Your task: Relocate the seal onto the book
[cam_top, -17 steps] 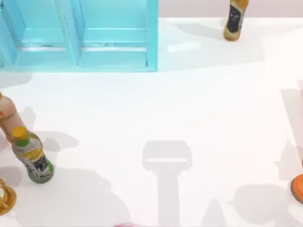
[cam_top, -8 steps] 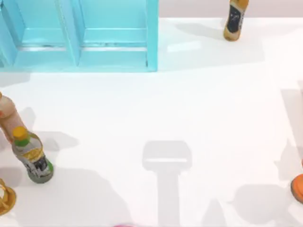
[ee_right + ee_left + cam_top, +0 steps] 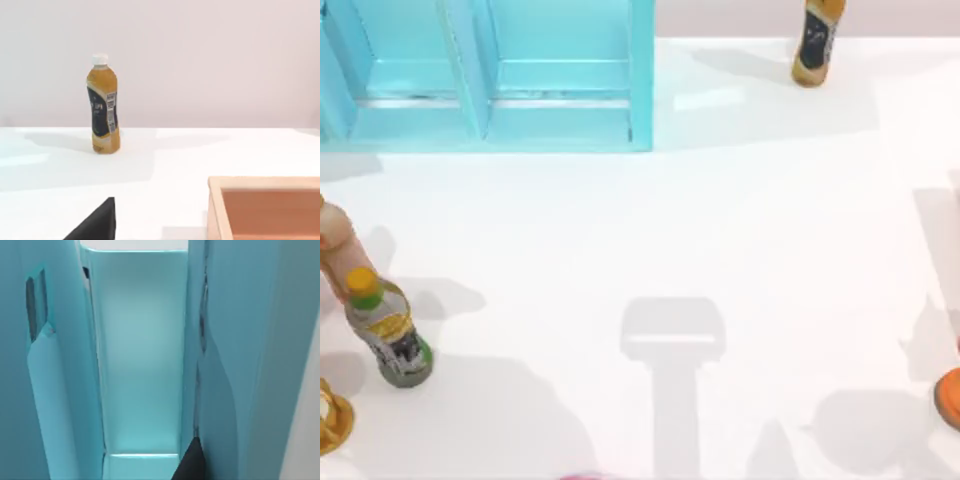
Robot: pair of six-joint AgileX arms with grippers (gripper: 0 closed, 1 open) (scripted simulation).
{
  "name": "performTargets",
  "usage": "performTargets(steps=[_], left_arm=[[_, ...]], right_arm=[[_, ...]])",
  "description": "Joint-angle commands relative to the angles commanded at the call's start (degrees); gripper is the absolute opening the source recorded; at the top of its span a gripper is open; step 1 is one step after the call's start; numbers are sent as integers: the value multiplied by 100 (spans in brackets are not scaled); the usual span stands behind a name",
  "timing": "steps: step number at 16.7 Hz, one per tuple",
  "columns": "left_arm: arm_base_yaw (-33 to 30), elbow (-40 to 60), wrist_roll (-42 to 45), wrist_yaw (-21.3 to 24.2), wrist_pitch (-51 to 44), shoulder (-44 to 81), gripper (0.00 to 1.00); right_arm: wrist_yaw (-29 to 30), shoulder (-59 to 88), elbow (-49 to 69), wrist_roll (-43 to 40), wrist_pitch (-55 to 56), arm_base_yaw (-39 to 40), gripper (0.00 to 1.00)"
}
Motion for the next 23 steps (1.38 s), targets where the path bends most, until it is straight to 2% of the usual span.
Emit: performTargets(steps=[1, 2, 13, 17, 23], left_arm=[[0, 0, 0, 0, 0, 0, 2], [0, 0, 0, 0, 0, 0, 0], [91, -135, 21, 75, -126, -178, 0], [402, -665, 70, 387, -772, -1236, 0], [1025, -1802, 168, 1025, -2147, -3879, 0]], right_arm=[[0, 0, 0, 0, 0, 0, 100], [0, 0, 0, 0, 0, 0, 100], [0, 0, 0, 0, 0, 0, 100], [0, 0, 0, 0, 0, 0, 100], [0, 0, 0, 0, 0, 0, 100]])
